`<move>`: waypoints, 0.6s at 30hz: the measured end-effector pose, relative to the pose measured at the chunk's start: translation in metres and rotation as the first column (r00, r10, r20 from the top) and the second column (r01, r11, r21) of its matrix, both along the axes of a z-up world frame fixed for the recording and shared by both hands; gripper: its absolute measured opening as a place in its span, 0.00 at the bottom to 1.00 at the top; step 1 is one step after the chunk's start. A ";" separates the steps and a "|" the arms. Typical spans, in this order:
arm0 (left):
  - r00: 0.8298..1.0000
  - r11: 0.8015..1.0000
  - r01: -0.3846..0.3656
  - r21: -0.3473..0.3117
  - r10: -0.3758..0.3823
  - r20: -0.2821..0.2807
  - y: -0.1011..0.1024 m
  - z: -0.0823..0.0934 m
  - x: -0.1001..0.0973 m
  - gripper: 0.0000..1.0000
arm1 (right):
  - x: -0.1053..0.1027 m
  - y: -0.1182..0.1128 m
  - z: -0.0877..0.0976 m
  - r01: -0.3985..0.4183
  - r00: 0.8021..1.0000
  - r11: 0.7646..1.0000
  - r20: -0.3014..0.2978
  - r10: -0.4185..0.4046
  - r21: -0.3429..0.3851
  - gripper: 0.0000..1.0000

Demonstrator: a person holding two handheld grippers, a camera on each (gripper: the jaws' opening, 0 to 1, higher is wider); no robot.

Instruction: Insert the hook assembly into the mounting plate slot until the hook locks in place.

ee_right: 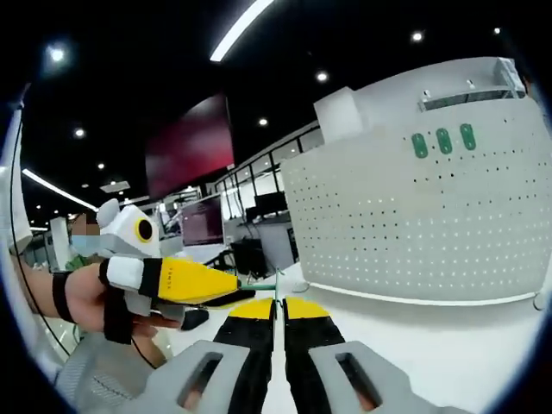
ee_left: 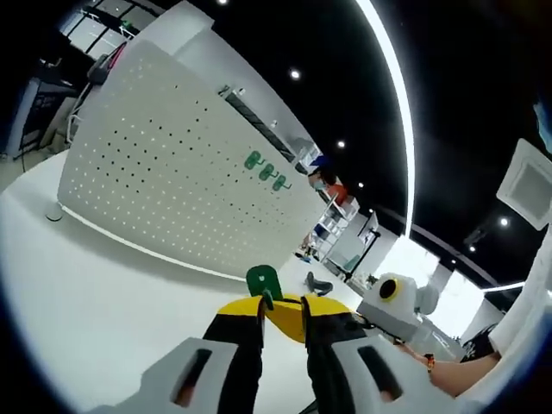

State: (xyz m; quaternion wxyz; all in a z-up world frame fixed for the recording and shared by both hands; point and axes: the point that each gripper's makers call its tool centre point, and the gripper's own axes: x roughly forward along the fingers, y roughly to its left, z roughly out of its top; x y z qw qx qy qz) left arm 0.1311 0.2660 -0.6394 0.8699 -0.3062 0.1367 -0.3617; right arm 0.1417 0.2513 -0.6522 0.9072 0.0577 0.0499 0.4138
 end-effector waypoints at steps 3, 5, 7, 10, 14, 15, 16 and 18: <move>1.000 1.000 0.000 -0.014 0.000 -0.008 0.000 0.000 0.001 0.14 | -0.001 0.001 0.002 -0.005 1.000 1.000 0.013 0.005 -0.003 0.02; 1.000 1.000 -0.002 -0.011 0.002 -0.019 0.000 -0.001 0.002 0.12 | -0.001 0.001 0.003 -0.008 1.000 1.000 0.015 0.008 -0.005 0.02; 1.000 1.000 -0.010 -0.011 0.010 -0.024 0.001 -0.002 0.003 0.10 | -0.001 0.002 0.005 -0.012 0.999 1.000 0.030 0.012 -0.011 0.02; 1.000 1.000 -0.010 -0.020 0.010 -0.028 0.002 -0.002 0.004 0.07 | -0.002 0.004 0.008 -0.018 0.999 1.000 0.045 0.018 -0.005 0.02; 1.000 1.000 -0.012 -0.024 0.011 -0.029 0.001 0.000 0.004 0.06 | -0.004 0.006 0.008 -0.026 0.998 1.000 0.051 0.027 -0.012 0.02; 0.999 1.000 -0.015 -0.023 0.014 -0.031 0.001 -0.001 0.005 0.05 | -0.005 0.006 0.008 -0.027 0.998 1.000 0.053 0.028 -0.012 0.02; 0.999 1.000 -0.022 -0.021 0.021 -0.034 0.002 -0.001 0.005 0.04 | -0.004 0.006 0.008 -0.025 0.998 1.000 0.050 0.026 -0.006 0.02; 0.999 0.999 -0.021 -0.026 0.020 -0.037 0.002 -0.002 0.005 0.04 | -0.004 0.005 0.007 -0.023 0.999 1.000 0.042 0.023 0.000 0.02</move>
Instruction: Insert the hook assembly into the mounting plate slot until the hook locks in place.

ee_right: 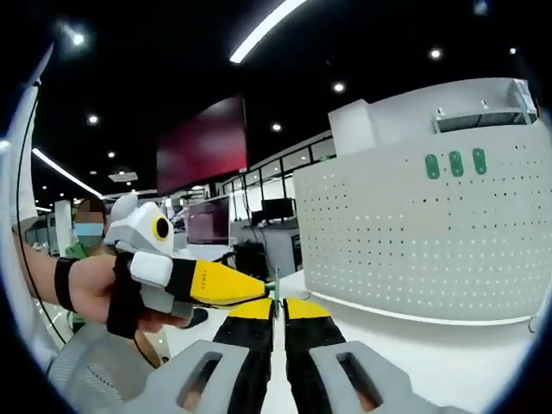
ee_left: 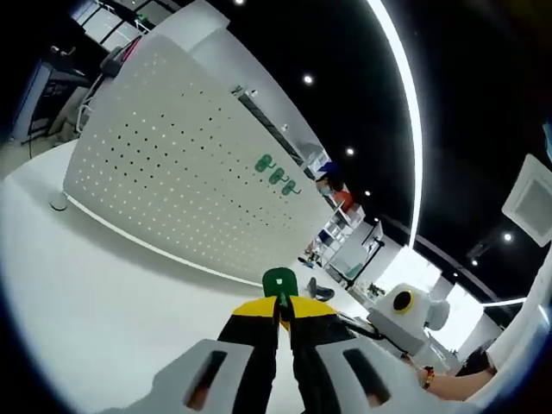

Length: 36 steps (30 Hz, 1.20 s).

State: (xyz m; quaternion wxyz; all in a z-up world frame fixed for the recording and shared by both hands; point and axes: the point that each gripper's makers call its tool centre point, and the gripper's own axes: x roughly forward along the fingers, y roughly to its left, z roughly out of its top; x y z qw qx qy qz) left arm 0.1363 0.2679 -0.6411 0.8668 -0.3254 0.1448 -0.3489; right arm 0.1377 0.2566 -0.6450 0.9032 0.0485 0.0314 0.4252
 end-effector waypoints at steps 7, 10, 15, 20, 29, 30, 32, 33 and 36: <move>0.999 1.000 -0.004 0.021 0.003 0.036 -0.002 0.005 0.001 0.04 | 0.002 -0.002 0.005 0.016 1.000 1.000 0.012 -0.016 0.001 0.03; 0.999 0.999 -0.010 0.032 0.008 0.049 -0.002 0.008 0.004 0.03 | 0.003 -0.004 0.008 0.023 1.000 1.000 0.011 -0.023 0.015 0.04; 0.996 0.998 -0.006 0.067 0.001 0.084 -0.006 0.016 0.009 0.03 | 0.007 -0.012 0.012 0.044 0.999 0.999 0.003 -0.045 0.032 0.06; 0.993 0.995 -0.025 0.097 0.013 0.120 -0.007 0.023 0.015 0.03 | 0.008 -0.022 0.015 0.068 0.998 0.996 -0.002 -0.068 0.050 0.06; 0.966 0.967 -0.055 0.250 -0.012 0.259 -0.020 0.034 0.023 0.03 | 0.014 -0.046 0.008 0.124 0.991 0.992 -0.060 -0.122 0.032 0.12; 0.965 0.968 -0.056 0.243 -0.009 0.260 -0.023 0.036 0.024 0.03 | 0.015 -0.050 0.008 0.133 0.990 0.990 -0.061 -0.131 0.039 0.12; 0.965 0.969 -0.058 0.240 -0.008 0.263 -0.025 0.039 0.026 0.03 | 0.015 -0.055 0.008 0.143 0.988 0.989 -0.069 -0.140 0.041 0.13; 0.964 0.965 -0.065 0.253 -0.005 0.265 -0.026 0.039 0.028 0.03 | 0.014 -0.057 0.008 0.143 0.988 0.989 -0.069 -0.140 0.042 0.14; 0.960 0.958 -0.079 0.276 -0.002 0.281 -0.029 0.040 0.033 0.03 | 0.014 -0.064 0.007 0.161 0.985 0.987 -0.070 -0.159 0.029 0.16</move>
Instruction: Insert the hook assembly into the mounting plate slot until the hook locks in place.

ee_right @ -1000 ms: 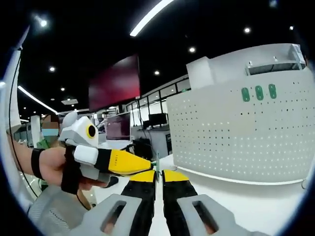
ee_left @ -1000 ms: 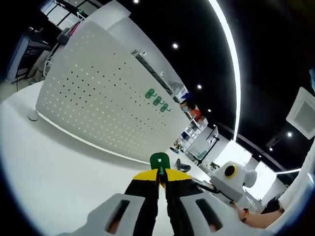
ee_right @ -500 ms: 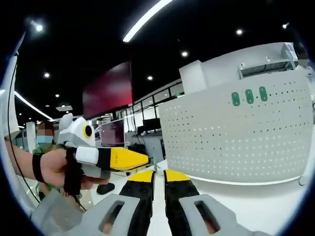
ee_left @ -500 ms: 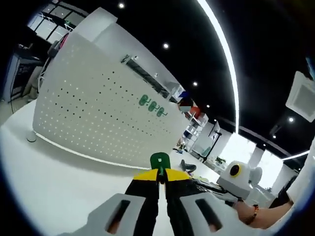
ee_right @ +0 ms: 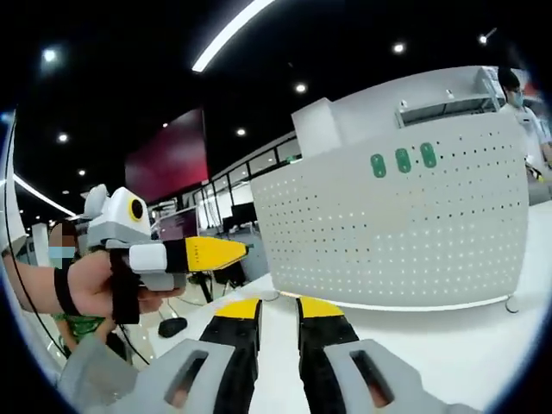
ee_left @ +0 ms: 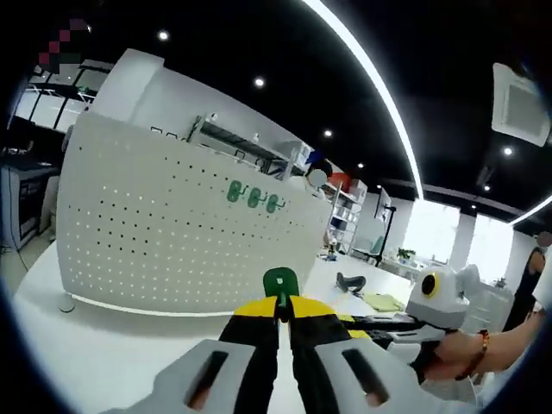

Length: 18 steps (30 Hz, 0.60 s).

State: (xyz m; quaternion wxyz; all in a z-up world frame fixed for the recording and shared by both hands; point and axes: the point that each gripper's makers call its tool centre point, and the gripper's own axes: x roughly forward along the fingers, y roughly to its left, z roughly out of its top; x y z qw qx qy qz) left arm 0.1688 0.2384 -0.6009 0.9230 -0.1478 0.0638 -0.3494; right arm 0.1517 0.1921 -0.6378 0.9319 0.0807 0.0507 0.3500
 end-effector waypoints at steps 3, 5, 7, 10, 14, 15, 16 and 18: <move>1.000 1.000 -0.028 -0.001 0.028 0.008 0.001 0.001 0.007 0.03 | -0.001 -0.007 0.002 0.006 1.000 1.000 -0.001 -0.006 0.005 0.23; 0.999 0.999 -0.036 0.011 0.036 0.020 0.000 0.003 0.011 0.03 | -0.001 -0.012 0.004 0.015 1.000 1.000 0.007 -0.015 0.004 0.27; 0.998 0.998 -0.056 0.026 0.055 0.035 0.000 0.005 0.016 0.03 | -0.002 -0.016 0.004 0.012 1.000 1.000 0.006 -0.012 -0.009 0.28; 0.997 0.997 -0.073 0.032 0.072 0.042 -0.001 0.009 0.022 0.03 | -0.003 -0.024 0.002 0.010 1.000 1.000 -0.005 -0.010 -0.012 0.28; 0.993 0.994 -0.097 0.051 0.093 0.067 -0.005 0.013 0.029 0.03 | -0.005 -0.036 0.000 0.025 1.000 1.000 -0.007 -0.025 -0.007 0.28; 0.991 0.992 -0.111 0.060 0.107 0.075 -0.005 0.014 0.032 0.03 | -0.005 -0.039 -0.001 0.029 1.000 1.000 -0.009 -0.029 -0.011 0.28; 0.991 0.991 -0.115 0.064 0.110 0.076 -0.005 0.014 0.033 0.03 | -0.004 -0.042 -0.002 0.032 0.999 0.999 -0.015 -0.032 -0.013 0.28; 0.990 0.990 -0.124 0.066 0.119 0.076 -0.008 0.015 0.036 0.03 | -0.005 -0.046 -0.002 0.030 0.999 0.999 -0.017 -0.031 -0.013 0.28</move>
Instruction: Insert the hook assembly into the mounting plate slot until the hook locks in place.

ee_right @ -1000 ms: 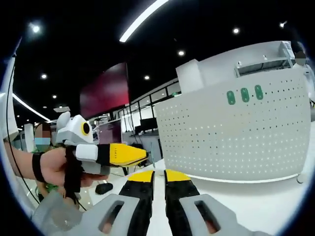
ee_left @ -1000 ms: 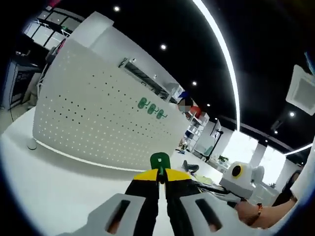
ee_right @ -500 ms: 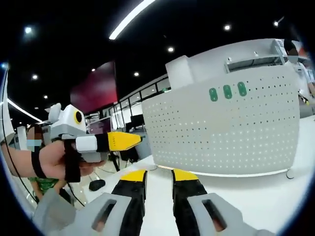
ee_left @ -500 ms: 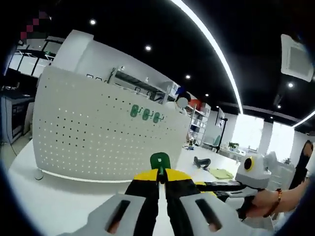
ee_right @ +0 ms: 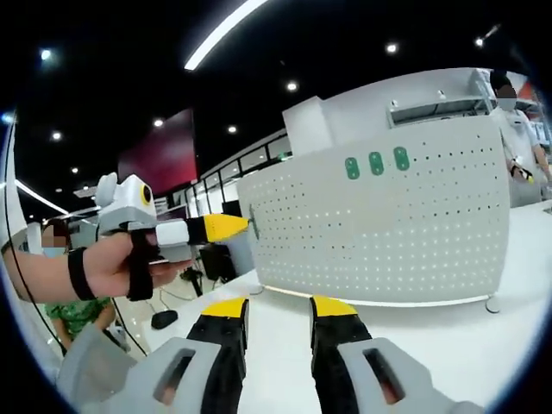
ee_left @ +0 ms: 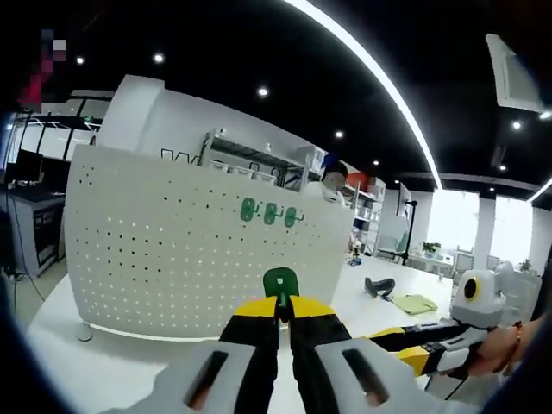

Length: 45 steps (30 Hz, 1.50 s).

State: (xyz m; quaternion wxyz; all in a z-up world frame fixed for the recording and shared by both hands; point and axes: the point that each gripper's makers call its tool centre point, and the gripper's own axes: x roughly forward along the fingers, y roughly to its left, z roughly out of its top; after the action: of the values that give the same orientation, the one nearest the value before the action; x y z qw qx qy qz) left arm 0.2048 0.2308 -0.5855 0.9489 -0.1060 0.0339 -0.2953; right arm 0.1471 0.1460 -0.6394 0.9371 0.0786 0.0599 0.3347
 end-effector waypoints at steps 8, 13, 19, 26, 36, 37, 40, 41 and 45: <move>0.994 0.993 -0.088 0.076 0.083 0.067 -0.002 0.010 0.014 0.03 | 0.002 -0.015 0.001 0.007 1.000 1.000 0.002 -0.007 -0.006 0.30; 0.990 0.988 -0.130 0.087 0.124 0.069 -0.001 0.010 0.023 0.03 | 0.002 -0.023 -0.005 0.004 1.000 1.000 -0.014 -0.004 0.000 0.30; 0.983 0.979 -0.179 0.097 0.172 0.071 -0.001 0.012 0.034 0.03 | 0.000 -0.029 -0.009 -0.011 1.000 1.000 -0.025 0.011 0.013 0.31; 0.974 0.965 -0.221 0.143 0.210 0.088 -0.002 0.017 0.052 0.03 | 0.001 -0.038 -0.013 -0.001 0.999 0.999 -0.034 0.002 0.032 0.31; 0.965 0.948 -0.256 0.188 0.239 0.109 -0.007 0.025 0.072 0.03 | 0.003 -0.042 -0.018 0.009 0.999 0.999 -0.043 -0.007 0.049 0.31; 0.960 0.939 -0.274 0.207 0.253 0.123 -0.004 0.026 0.076 0.03 | 0.003 -0.042 -0.019 0.011 0.999 0.999 -0.048 -0.008 0.051 0.31; 0.958 0.939 -0.280 0.200 0.259 0.124 -0.006 0.029 0.082 0.03 | 0.003 -0.045 -0.021 0.017 0.999 0.998 -0.052 -0.014 0.058 0.31; 0.956 0.937 -0.285 0.201 0.263 0.130 -0.006 0.030 0.084 0.03 | 0.003 -0.046 -0.022 0.020 0.998 0.998 -0.057 -0.016 0.059 0.31; 0.954 0.938 -0.287 0.192 0.263 0.144 -0.009 0.039 0.091 0.03 | 0.001 -0.051 -0.022 0.030 0.998 0.997 -0.054 -0.026 0.068 0.32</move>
State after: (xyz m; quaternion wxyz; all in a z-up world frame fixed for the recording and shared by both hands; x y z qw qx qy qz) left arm 0.2954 0.2216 -0.5467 0.9871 0.0089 -0.0054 -0.1600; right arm 0.1479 0.0947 -0.6611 0.9365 0.1207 0.0721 0.3212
